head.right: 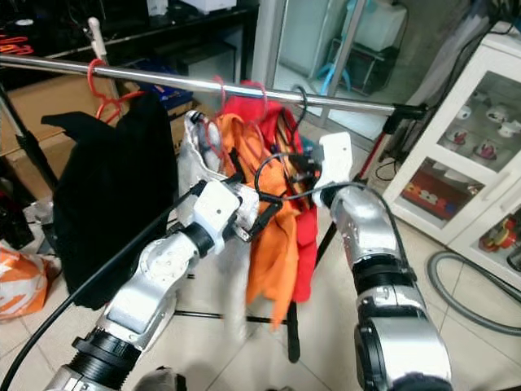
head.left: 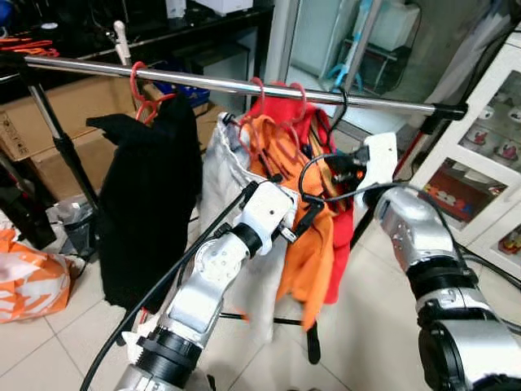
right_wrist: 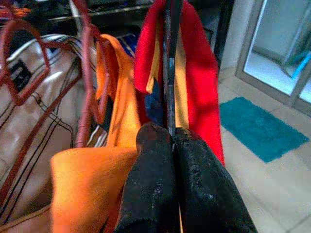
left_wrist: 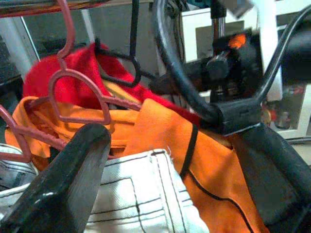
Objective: Hang hanger
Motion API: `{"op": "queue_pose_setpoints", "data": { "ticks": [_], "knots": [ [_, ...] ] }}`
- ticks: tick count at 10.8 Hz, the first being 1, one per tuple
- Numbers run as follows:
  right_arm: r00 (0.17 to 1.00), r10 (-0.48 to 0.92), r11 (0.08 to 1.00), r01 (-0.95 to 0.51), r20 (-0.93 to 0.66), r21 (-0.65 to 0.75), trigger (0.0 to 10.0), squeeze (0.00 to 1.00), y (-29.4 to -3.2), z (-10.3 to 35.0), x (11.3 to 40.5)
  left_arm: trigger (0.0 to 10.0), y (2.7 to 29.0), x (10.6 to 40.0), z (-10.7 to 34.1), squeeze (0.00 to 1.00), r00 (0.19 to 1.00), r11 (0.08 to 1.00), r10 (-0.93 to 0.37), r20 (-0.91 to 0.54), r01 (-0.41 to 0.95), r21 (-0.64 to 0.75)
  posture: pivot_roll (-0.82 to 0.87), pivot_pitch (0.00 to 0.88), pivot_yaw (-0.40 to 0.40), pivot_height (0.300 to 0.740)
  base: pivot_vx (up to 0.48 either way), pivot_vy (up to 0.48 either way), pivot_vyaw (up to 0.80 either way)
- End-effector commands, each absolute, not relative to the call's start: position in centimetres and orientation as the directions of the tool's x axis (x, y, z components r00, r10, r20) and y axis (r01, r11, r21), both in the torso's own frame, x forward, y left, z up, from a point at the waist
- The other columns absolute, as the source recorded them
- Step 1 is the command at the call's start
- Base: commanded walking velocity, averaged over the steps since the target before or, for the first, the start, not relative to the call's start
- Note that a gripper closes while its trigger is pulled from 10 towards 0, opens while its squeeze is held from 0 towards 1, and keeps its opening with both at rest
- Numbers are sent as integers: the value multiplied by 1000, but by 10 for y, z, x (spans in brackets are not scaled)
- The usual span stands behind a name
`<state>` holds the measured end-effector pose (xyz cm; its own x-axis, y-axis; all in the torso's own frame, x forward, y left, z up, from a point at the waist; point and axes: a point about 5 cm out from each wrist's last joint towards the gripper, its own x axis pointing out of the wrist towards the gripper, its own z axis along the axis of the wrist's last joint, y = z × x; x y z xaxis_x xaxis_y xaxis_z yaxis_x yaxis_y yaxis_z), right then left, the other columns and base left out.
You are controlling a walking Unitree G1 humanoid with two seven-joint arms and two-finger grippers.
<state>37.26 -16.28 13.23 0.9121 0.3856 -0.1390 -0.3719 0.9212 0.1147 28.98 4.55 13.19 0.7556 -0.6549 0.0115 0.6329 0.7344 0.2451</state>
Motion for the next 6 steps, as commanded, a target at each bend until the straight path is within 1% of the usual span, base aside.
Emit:
{"op": "queue_pose_setpoints", "data": {
  "ticks": [1, 3, 6],
  "knots": [
    [928, 354, 933, -341, -120, 114, 0, 0, -166, 139, 378, 10000, 40, 289, 140, 0, 734, 719, -678, 43, 650, 246, 104, 0, -85, 740, 0, 0, 0],
    [926, 341, 935, -316, -161, 164, 0, 0, -163, 131, 380, 10000, 39, 288, 143, 0, 720, 711, -691, 65, 662, 238, 111, 0, -87, 740, 0, 0, 0],
    [918, 331, 938, -294, -220, 186, 0, 0, -159, 116, 378, 10000, 40, 288, 146, 0, 717, 714, -692, 86, 664, 222, 111, 5, -86, 740, 0, 0, 0]
  ]
}}
